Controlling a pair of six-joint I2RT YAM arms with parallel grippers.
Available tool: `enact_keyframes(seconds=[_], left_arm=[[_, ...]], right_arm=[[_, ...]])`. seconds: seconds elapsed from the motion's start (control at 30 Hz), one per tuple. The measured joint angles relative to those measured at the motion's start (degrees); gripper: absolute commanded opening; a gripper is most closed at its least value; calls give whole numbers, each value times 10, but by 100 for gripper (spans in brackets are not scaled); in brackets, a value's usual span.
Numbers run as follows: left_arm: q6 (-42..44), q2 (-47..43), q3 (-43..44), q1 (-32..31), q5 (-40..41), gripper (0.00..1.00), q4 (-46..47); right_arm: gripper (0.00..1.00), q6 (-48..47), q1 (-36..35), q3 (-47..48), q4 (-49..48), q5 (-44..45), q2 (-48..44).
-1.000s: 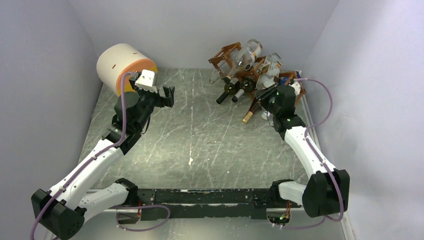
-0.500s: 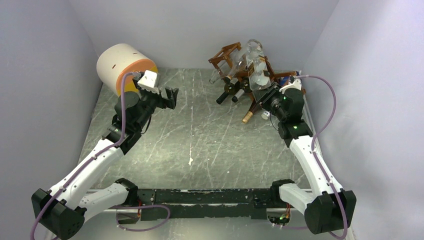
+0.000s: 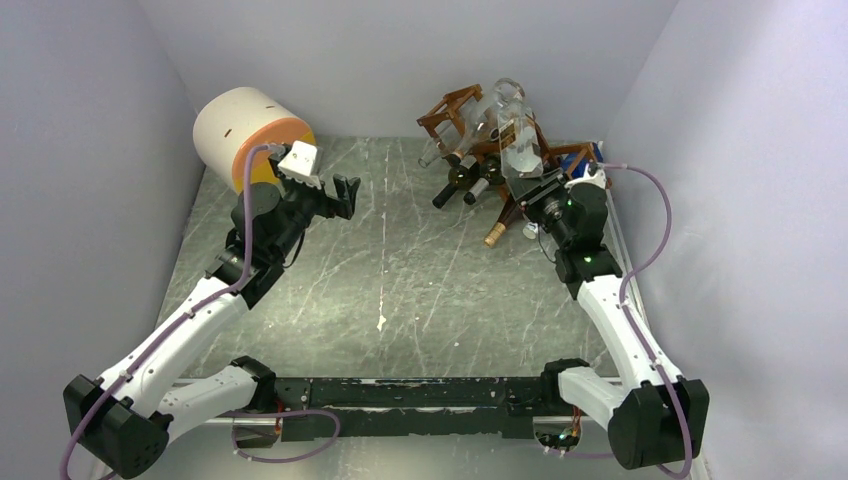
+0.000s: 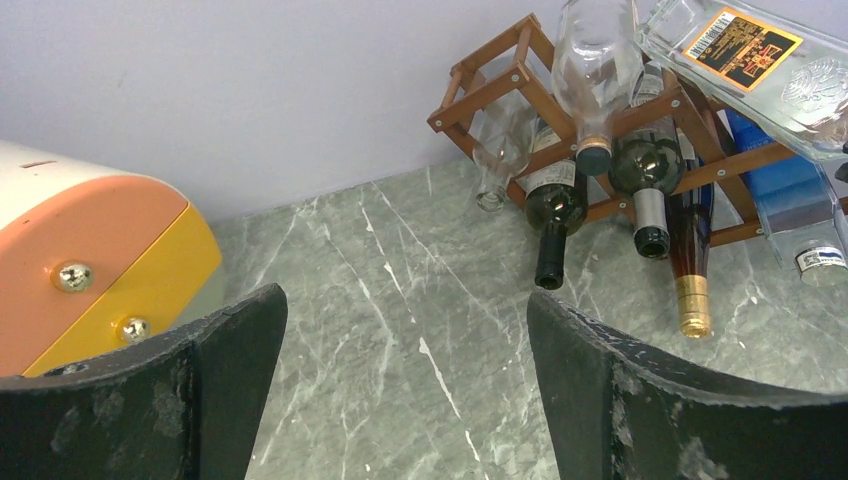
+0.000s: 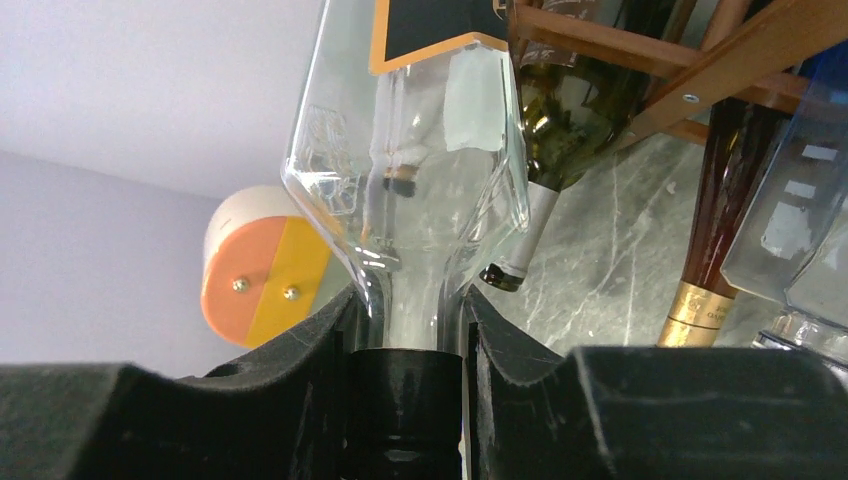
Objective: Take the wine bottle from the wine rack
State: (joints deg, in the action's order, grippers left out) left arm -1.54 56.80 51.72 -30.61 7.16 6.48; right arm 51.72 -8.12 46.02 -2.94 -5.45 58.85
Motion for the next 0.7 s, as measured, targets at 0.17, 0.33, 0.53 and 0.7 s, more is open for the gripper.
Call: enact_keyframes(seconds=[0.17, 0.33, 0.53, 0.7], left_arm=[[0, 2, 0, -2, 0, 93, 0], [0, 4, 1, -3, -6, 93, -3], [0, 9, 3, -4, -27, 93, -4], [0, 15, 4, -4, -38, 93, -4]], right_arm=[[0, 36, 3, -29, -32, -2, -9], [0, 39, 3, -33, -30, -11, -27], [0, 31, 3, -33, -28, -34, -59], [0, 33, 1, -32, -19, -60, -63]])
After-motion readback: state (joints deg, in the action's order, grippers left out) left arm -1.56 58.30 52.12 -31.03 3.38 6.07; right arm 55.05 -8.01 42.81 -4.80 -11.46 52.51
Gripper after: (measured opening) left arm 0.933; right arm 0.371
